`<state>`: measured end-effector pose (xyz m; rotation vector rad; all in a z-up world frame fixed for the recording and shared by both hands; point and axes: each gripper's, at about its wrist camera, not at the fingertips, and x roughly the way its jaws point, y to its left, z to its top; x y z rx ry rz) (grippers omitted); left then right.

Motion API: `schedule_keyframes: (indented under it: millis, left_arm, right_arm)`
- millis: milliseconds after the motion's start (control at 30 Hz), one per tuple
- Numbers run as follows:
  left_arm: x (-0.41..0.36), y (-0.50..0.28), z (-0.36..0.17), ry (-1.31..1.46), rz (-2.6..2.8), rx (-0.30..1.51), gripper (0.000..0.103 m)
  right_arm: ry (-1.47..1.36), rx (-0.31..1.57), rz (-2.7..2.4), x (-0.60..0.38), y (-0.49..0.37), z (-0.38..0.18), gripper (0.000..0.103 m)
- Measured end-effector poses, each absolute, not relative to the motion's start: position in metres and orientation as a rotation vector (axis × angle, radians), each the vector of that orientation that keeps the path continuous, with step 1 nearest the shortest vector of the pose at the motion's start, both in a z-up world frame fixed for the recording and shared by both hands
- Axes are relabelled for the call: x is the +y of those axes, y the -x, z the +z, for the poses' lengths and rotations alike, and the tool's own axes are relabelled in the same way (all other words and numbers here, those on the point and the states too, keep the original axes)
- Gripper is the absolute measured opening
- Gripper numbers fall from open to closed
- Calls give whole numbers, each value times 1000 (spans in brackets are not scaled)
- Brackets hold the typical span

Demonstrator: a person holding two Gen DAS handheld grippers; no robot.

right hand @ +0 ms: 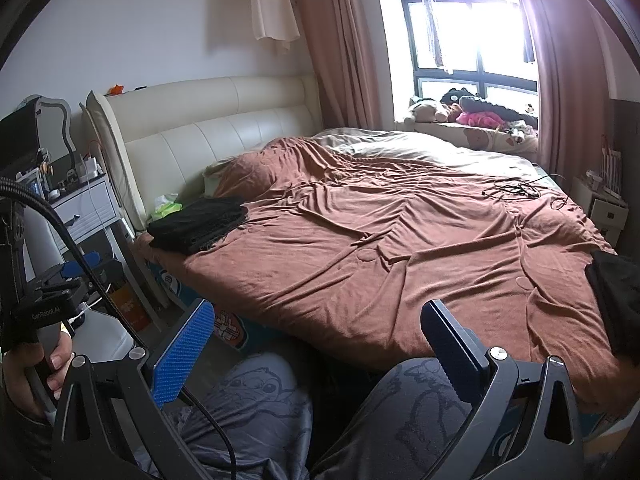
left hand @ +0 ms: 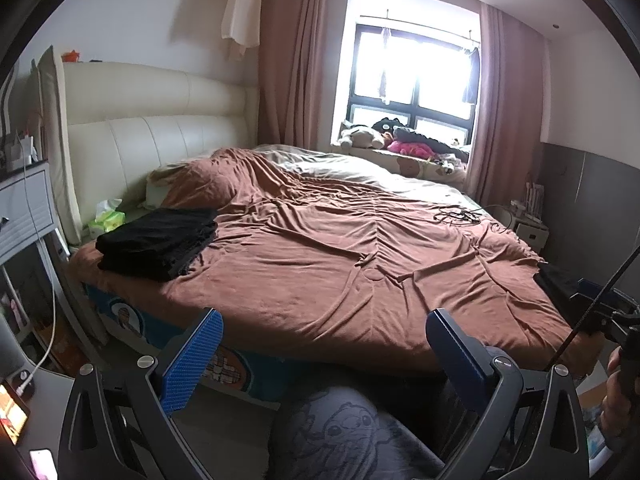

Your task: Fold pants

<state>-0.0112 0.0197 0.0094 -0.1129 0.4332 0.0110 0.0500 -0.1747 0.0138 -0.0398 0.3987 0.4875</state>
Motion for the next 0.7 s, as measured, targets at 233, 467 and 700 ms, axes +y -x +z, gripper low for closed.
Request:
schedule_keyframes:
  millis: [233, 467, 700]
  left_arm:
    - [19, 12, 10, 110, 9, 431, 102]
    - [19, 13, 12, 117, 13, 429, 102]
    - [23, 13, 15, 117, 24, 428, 102]
  right_arm:
    - [34, 402, 490, -176, -50, 15, 103]
    - [34, 400, 498, -175, -49, 15, 103]
    - [32, 401, 500, -175, -48, 15, 103]
